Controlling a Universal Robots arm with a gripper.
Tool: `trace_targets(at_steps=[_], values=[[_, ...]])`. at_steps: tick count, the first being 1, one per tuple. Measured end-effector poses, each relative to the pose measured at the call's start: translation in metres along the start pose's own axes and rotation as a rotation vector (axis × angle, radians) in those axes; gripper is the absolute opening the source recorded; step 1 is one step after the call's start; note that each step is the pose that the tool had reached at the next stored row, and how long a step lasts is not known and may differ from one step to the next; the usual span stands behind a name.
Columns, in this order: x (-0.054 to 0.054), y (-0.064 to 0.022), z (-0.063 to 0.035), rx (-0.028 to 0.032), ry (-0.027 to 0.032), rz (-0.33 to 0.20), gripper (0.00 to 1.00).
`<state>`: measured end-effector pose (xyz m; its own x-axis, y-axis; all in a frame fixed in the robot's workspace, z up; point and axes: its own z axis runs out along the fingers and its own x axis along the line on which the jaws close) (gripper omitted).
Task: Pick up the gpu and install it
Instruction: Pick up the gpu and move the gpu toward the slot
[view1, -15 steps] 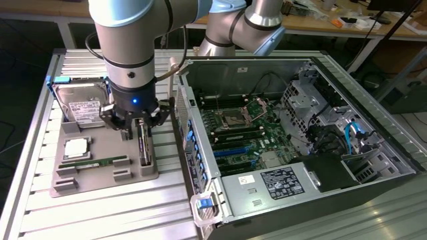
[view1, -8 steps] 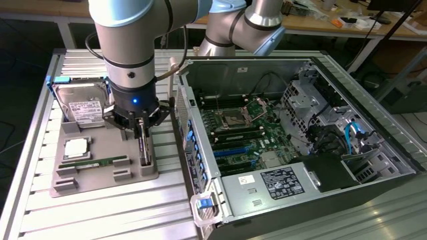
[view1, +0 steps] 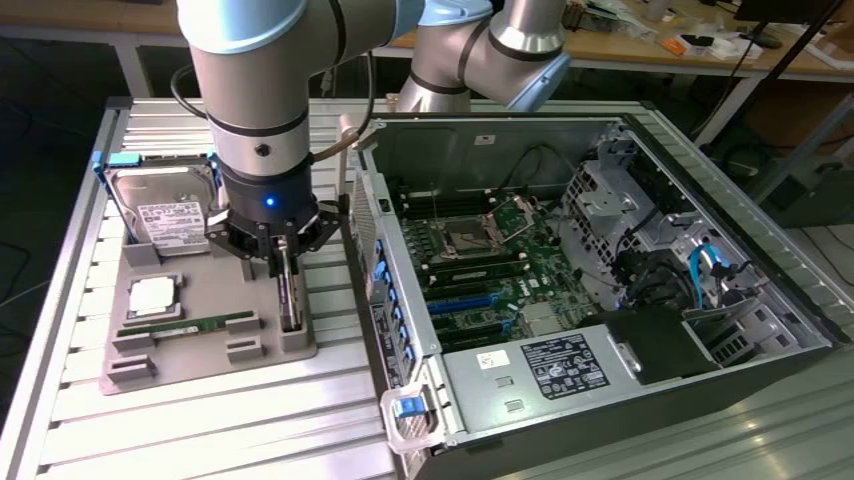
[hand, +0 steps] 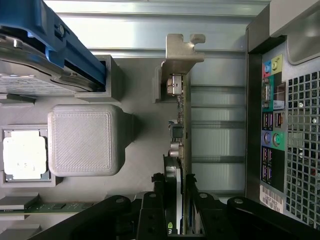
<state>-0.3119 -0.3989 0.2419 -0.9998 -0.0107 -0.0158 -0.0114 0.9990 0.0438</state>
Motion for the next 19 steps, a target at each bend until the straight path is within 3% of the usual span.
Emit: trace_targets(at_steps=[9, 19], values=[[0.0000, 0.0000, -0.0003, -0.0001, -0.0001, 0.000, 0.27], [-0.0002, 0.0006, -0.0099, 0.0000, -0.0004, 0.000, 0.27]])
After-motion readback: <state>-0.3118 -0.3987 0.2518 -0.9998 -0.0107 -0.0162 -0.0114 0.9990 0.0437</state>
